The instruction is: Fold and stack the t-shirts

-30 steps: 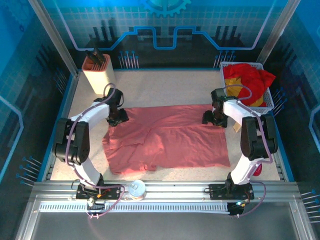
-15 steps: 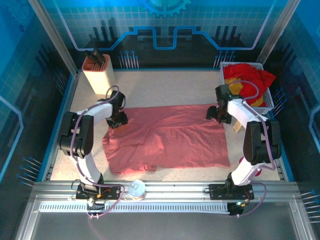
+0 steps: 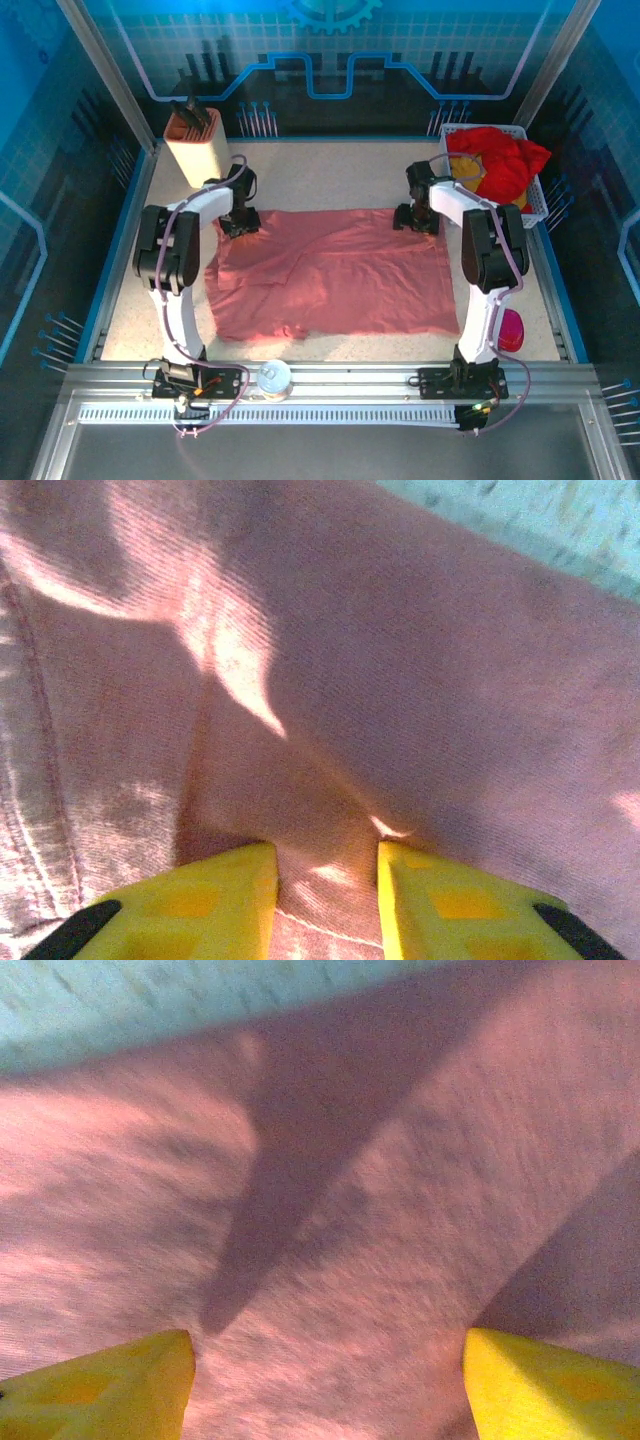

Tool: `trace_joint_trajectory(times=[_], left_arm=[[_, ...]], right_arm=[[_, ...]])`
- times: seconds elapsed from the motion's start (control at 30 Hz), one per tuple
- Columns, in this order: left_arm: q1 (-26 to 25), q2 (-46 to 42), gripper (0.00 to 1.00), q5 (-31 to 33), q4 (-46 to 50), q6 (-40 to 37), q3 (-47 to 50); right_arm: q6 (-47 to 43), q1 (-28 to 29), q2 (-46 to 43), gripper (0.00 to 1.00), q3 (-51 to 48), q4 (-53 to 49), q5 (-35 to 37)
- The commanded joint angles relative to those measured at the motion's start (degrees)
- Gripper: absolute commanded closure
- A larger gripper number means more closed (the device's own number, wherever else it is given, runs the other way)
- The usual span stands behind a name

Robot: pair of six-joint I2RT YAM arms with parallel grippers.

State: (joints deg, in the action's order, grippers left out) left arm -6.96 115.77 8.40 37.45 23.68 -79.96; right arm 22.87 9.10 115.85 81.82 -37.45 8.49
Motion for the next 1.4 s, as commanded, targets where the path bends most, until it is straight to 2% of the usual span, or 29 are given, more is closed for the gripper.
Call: trace_joint_trajectory(times=[0.0,0.33,0.57,0.67,0.87,1.03,1.17,1.2,1.37], left_arm=[[0.37,3.15,0.71,-0.07,2.89,-1.36,-2.82],[2.27,12.19,0.81,-2.99,11.24,-1.85,-18.64],[4.18,13.26,0.86,-3.94,12.31,-2.04,-20.84],[4.58,12.04,0.86,-4.28,11.94,-2.8,-20.63],[4.41,5.37,0.87,-5.33,8.02,-4.31,-14.24],[3.67,-4.76,0.75,-6.71,6.0,-3.14,-5.98],[2.38,-14.58,0.63,-7.51,6.41,-1.39,3.61],[2.05,-17.2,0.6,-7.69,6.52,-0.92,6.69],[0.62,-29.49,0.53,-8.34,8.69,2.93,19.18]], right_arm=[[-0.33,0.96,3.8,0.28,4.03,-2.01,-0.72],[-0.07,0.31,13.25,0.29,18.25,-8.14,-1.8],[-0.49,0.03,16.83,0.28,26.12,-11.61,-2.32],[-0.86,0.04,16.32,0.28,26.64,-12.14,-2.52],[-1.43,0.21,4.54,0.18,14.21,-3.38,-5.8],[-2.37,0.58,-6.12,0.09,5.69,-1.09,-4.7],[-1.0,0.59,-14.5,0.04,-0.01,-4.13,-4.2],[-0.17,0.58,-16.57,0.0,-2.23,-4.77,-4.58],[3.53,0.69,-27.25,0.0,-15.5,-4.77,-7.99]])
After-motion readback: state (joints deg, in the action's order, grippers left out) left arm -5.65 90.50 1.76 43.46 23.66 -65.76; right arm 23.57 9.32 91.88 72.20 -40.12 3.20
